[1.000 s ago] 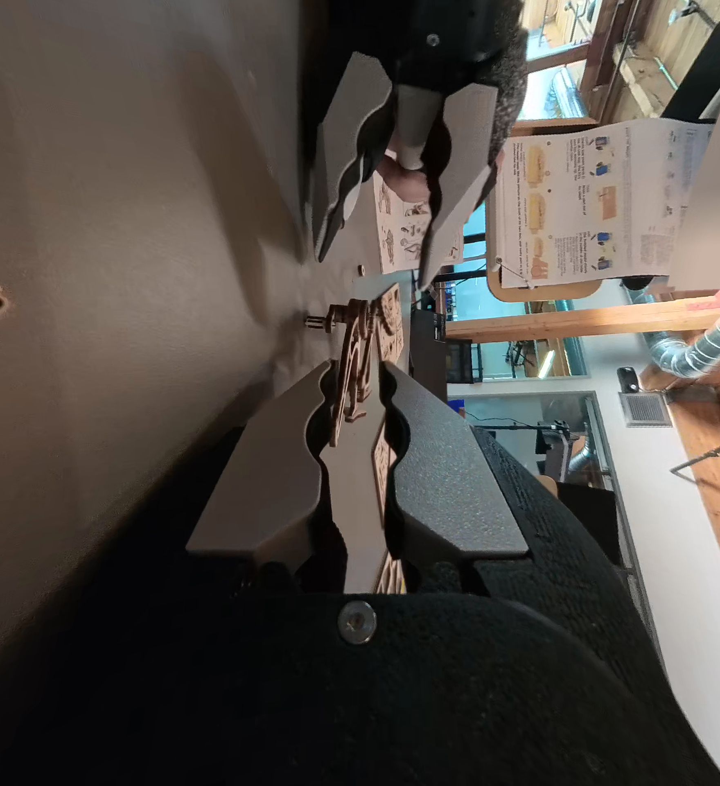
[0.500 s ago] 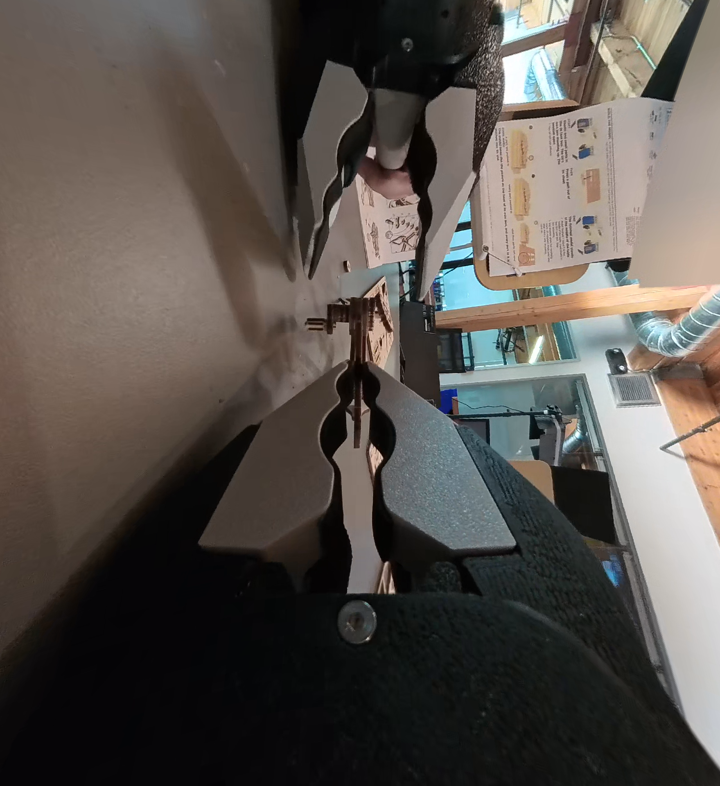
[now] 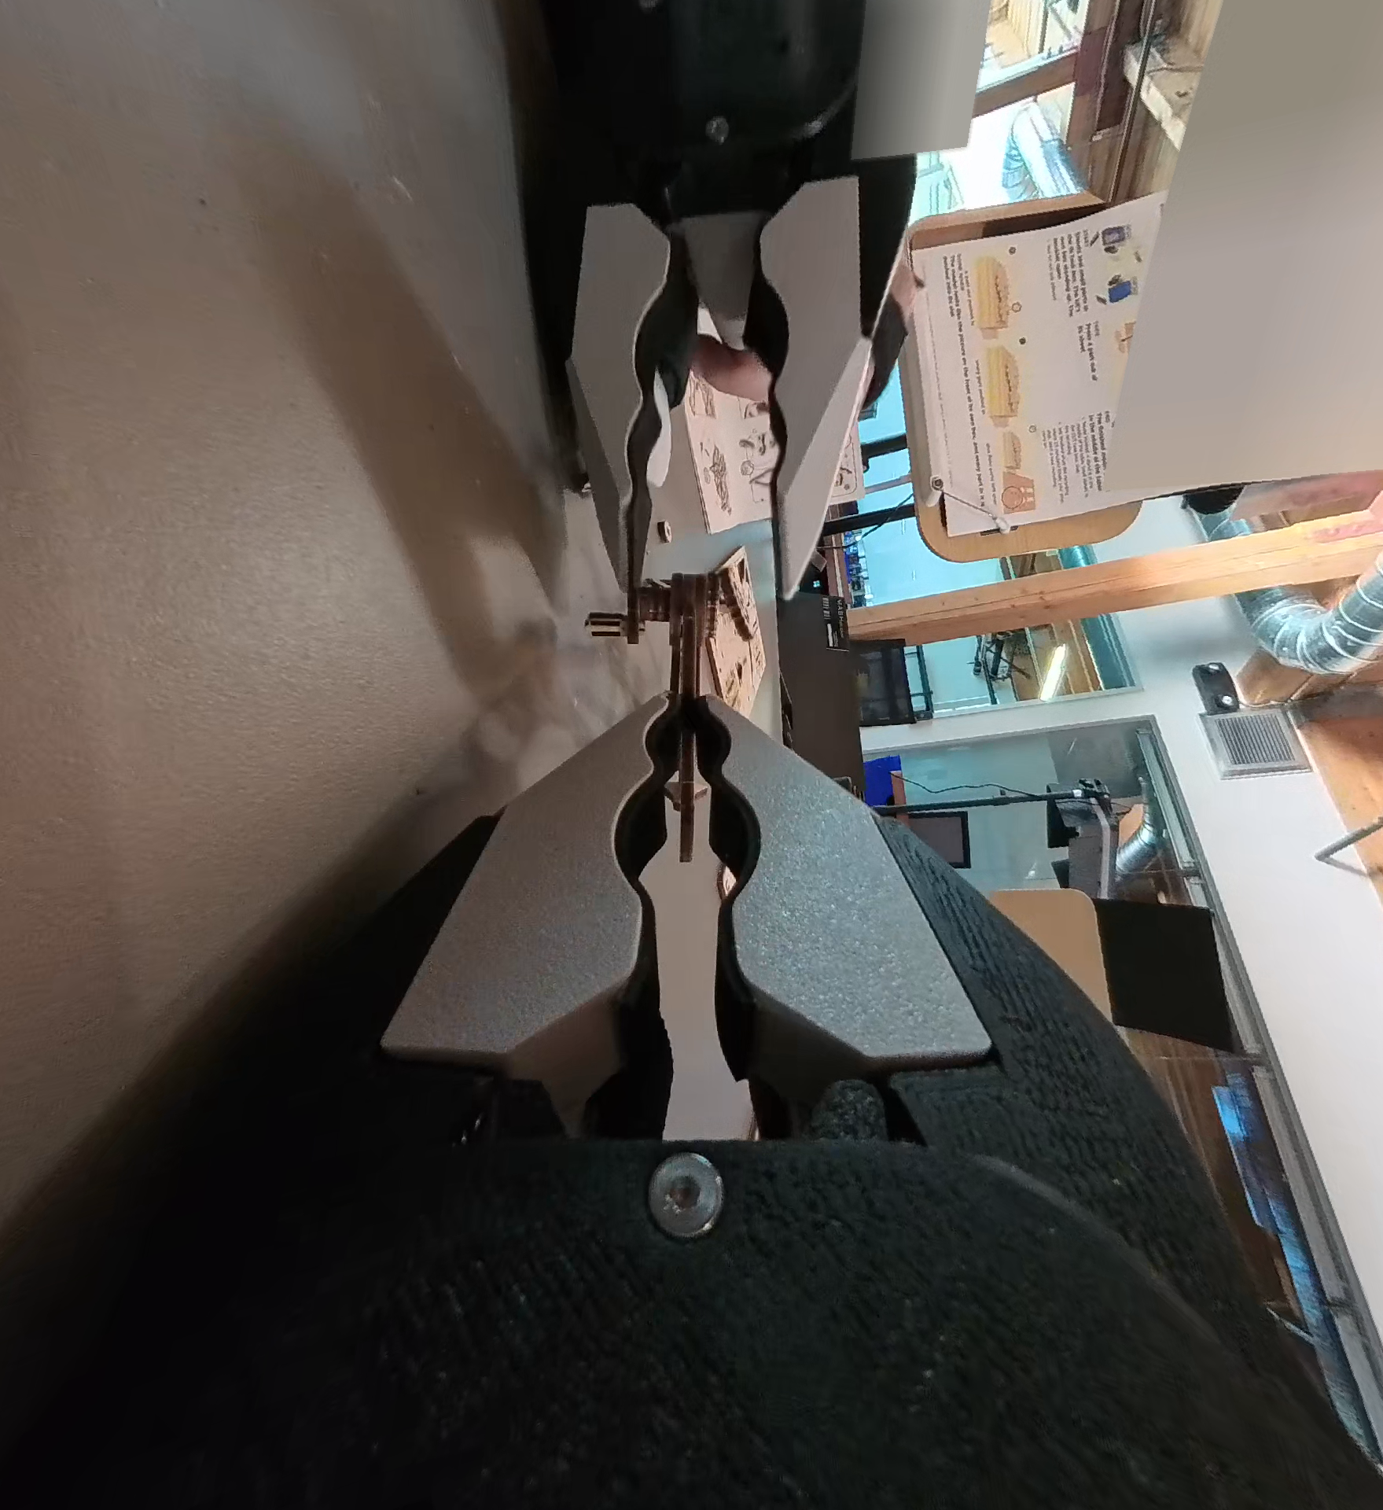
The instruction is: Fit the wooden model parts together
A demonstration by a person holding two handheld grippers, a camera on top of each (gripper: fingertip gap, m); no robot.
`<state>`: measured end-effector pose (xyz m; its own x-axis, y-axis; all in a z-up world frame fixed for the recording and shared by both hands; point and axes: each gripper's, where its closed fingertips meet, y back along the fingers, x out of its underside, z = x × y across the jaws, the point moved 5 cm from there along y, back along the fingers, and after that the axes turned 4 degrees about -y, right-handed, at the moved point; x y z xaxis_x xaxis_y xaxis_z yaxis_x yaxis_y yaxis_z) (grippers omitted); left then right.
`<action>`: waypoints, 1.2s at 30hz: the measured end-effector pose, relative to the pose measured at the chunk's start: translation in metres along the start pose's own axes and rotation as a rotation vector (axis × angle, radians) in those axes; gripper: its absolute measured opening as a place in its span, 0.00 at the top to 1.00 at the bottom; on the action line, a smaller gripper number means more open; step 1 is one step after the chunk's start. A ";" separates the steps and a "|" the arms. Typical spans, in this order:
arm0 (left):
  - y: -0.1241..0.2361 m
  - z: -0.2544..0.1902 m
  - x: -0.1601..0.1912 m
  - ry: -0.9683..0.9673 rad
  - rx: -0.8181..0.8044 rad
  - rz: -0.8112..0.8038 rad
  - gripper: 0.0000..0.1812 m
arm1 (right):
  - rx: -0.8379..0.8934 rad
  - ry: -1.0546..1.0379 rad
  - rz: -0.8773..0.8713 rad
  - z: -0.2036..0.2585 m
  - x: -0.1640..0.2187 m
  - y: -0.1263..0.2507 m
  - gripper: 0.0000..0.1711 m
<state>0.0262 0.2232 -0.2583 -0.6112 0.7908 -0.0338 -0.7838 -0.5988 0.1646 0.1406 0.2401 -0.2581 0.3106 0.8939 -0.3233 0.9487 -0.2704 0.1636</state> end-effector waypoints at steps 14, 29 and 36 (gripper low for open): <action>0.000 0.000 0.000 -0.034 -0.007 -0.002 0.91 | -0.016 0.001 -0.017 0.002 -0.002 0.000 1.00; 0.000 0.006 0.004 0.122 0.017 -0.024 0.91 | 0.022 0.098 0.002 -0.006 -0.008 -0.017 0.76; 0.000 0.006 0.004 0.139 0.023 -0.033 0.91 | 0.001 0.061 -0.043 -0.013 -0.010 -0.017 0.83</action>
<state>0.0240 0.2272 -0.2528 -0.5955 0.7839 -0.1756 -0.8021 -0.5682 0.1837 0.1204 0.2405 -0.2452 0.2652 0.9248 -0.2729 0.9613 -0.2315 0.1493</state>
